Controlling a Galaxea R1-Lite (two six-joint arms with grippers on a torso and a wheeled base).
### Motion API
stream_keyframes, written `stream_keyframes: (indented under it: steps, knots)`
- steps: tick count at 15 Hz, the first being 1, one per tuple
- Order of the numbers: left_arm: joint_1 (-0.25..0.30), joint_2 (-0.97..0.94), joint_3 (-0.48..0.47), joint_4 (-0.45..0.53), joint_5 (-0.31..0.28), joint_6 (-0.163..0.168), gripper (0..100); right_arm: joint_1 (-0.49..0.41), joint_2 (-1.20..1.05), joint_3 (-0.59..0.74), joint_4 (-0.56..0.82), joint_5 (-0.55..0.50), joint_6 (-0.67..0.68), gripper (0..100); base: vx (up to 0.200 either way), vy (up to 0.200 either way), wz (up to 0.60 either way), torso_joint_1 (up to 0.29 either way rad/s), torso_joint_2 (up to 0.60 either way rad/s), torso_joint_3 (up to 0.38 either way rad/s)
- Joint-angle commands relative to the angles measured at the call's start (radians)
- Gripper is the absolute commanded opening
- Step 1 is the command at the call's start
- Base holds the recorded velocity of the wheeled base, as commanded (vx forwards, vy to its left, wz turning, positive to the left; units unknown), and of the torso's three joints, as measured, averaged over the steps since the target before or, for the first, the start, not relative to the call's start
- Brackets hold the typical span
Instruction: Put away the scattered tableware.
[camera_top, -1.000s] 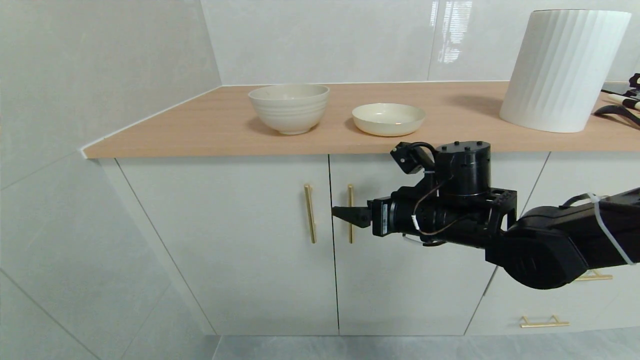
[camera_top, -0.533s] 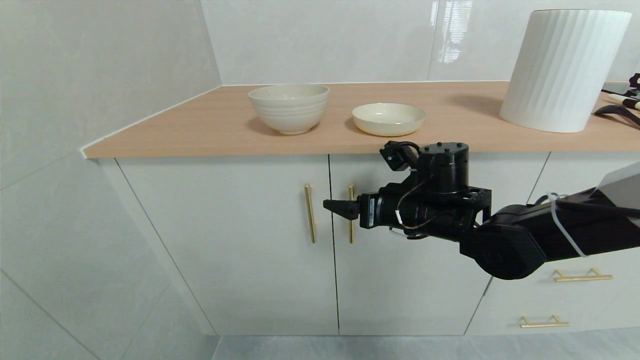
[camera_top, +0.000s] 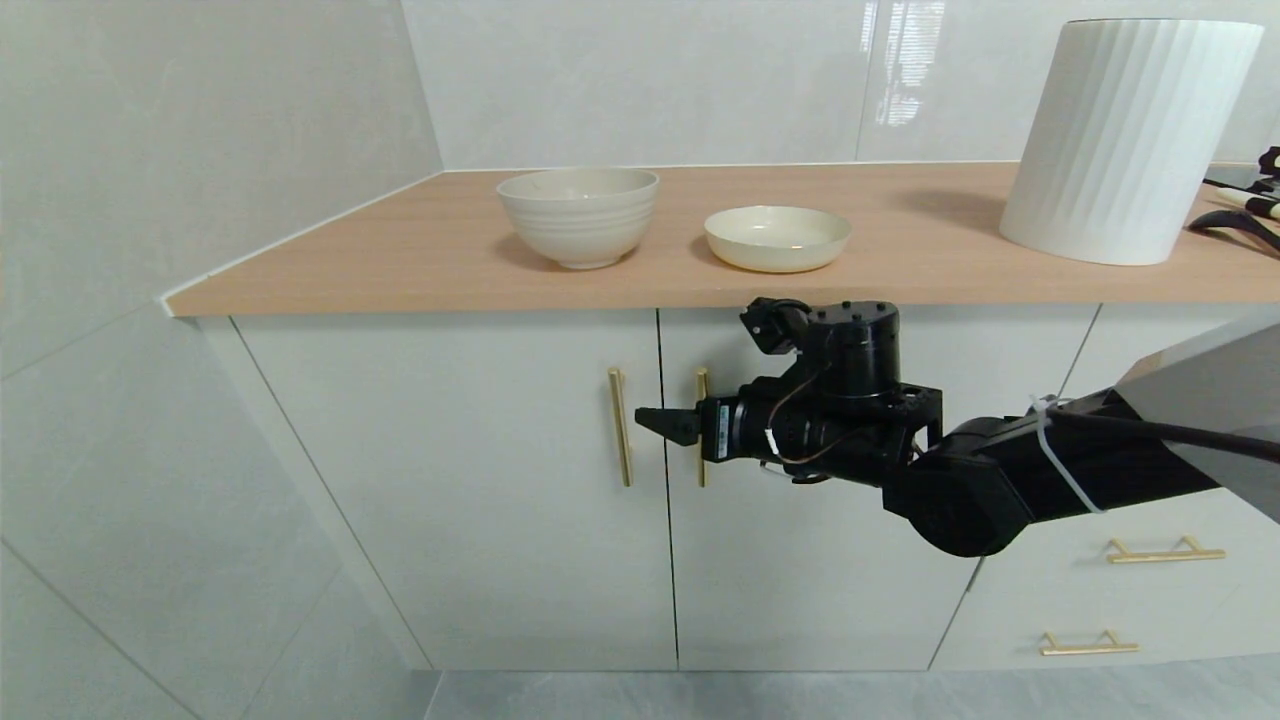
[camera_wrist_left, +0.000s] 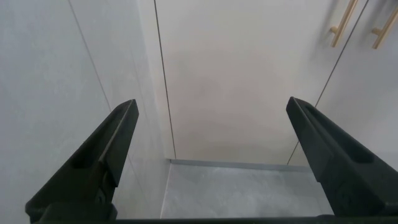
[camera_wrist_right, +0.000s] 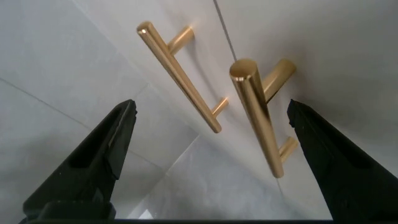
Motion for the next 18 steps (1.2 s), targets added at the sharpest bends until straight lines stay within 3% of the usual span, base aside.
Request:
stream_keyframes:
  steps: [1, 8, 10, 13, 15, 16, 17, 18]
  knots:
    - [0.0, 0.0, 0.0, -0.001, 0.001, 0.0, 100, 0.004, 0.005, -0.004, -0.002, 0.003, 0.009, 100, 0.0, 0.0, 0.0, 0.0, 0.0, 0.0]
    - [0.0, 0.0, 0.0, -0.001, 0.001, 0.0, 100, 0.082, 0.001, -0.03, -0.005, 0.006, 0.072, 100, 0.0, 0.0, 0.0, 0.0, 0.0, 0.0]
    - [0.0, 0.0, 0.0, -0.001, 0.001, 0.0, 100, 0.089, -0.027, 0.007, -0.005, 0.012, 0.094, 100, 0.0, 0.0, 0.0, 0.0, 0.0, 0.0]
    - [0.0, 0.0, 0.0, -0.001, 0.001, 0.0, 100, 0.092, -0.124, 0.136, -0.005, 0.126, 0.111, 100, 0.0, 0.0, 0.0, 0.0, 0.0, 0.0]
    - [0.0, 0.0, 0.0, -0.001, -0.001, 0.018, 100, 0.092, -0.168, 0.19, -0.005, 0.173, 0.131, 100, 0.0, 0.0, 0.0, 0.0, 0.0, 0.0]
    - [0.0, 0.0, -0.005, -0.021, 0.036, 0.027, 100, 0.092, -0.179, 0.213, -0.007, 0.198, 0.141, 100, 0.0, 0.0, 0.0, 0.0, 0.0, 0.0]
    - [0.0, 0.0, -0.032, -0.087, 0.091, 0.03, 100, 0.092, -0.182, 0.233, -0.007, 0.212, 0.143, 100, 0.0, 0.0, 0.0, 0.0, 0.0, 0.0]
    - [-0.003, 0.008, -0.106, -0.094, 0.06, 0.034, 100, 0.092, -0.191, 0.259, -0.008, 0.215, 0.144, 100, 0.0, 0.0, 0.0, 0.0, 0.0, 0.0]
